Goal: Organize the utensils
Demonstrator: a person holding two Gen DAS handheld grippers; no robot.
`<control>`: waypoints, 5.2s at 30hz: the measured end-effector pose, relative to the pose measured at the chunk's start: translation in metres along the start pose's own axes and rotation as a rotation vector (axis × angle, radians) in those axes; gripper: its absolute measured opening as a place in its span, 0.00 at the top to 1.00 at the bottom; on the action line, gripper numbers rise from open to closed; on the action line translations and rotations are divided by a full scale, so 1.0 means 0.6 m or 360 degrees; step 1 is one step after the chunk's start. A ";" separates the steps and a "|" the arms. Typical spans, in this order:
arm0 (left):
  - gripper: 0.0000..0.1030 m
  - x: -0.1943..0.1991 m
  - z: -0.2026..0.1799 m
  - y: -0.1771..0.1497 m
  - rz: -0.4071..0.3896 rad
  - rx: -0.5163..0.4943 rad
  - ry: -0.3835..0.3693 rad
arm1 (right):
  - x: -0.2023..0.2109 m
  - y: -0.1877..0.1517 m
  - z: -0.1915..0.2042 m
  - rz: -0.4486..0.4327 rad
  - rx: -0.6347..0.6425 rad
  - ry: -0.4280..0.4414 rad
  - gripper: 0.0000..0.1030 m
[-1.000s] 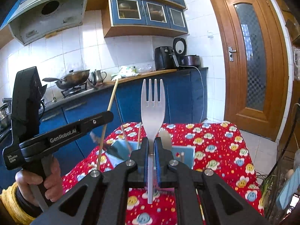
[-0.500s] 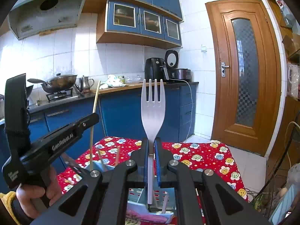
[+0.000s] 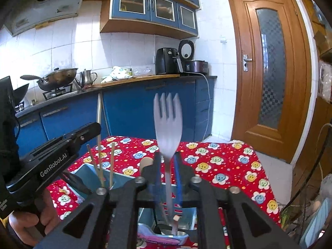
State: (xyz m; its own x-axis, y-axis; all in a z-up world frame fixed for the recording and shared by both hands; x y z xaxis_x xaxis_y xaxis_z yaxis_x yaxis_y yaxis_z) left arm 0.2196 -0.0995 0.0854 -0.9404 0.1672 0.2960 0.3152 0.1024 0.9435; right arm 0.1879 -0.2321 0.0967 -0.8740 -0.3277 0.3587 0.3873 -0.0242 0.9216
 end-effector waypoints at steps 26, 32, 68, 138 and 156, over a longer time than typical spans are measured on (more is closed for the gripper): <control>0.62 0.157 0.007 0.033 0.0007 -0.0042 -0.0020 | 0.149 0.031 0.063 -0.0226 -0.0047 0.0094 0.61; 0.53 0.207 0.028 0.014 0.0031 -0.0063 0.0032 | 0.191 0.006 0.085 -0.0236 -0.0050 0.0091 0.52; 0.21 0.255 0.105 -0.213 0.0177 -0.0207 0.0387 | 0.229 -0.255 0.082 -0.0130 -0.0128 -0.0123 0.00; 0.21 0.254 0.109 -0.222 0.0177 -0.0181 0.0395 | 0.224 -0.270 0.073 -0.0128 -0.0160 -0.0146 0.00; 0.21 0.255 0.108 -0.223 0.0177 -0.0181 0.0396 | 0.224 -0.270 0.072 -0.0127 -0.0160 -0.0145 0.00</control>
State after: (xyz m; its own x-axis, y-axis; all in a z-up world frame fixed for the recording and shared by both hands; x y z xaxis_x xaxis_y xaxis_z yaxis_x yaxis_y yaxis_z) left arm 0.0419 -0.0240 -0.0050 -0.9077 -0.0756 0.4128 0.4150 -0.0157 0.9097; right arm -0.0049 -0.2313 0.0018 -0.9244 -0.2340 0.3011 0.3390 -0.1429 0.9299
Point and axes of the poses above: each gripper's, at about its wrist camera, not at the fingertips, and x roughly against the way its jaws point, z to its left, y to its top, the point moved 3 cm from there along -x, roughly the way its jaws point, and after that the axes turned 12 degrees about y, right-handed, at the moved point
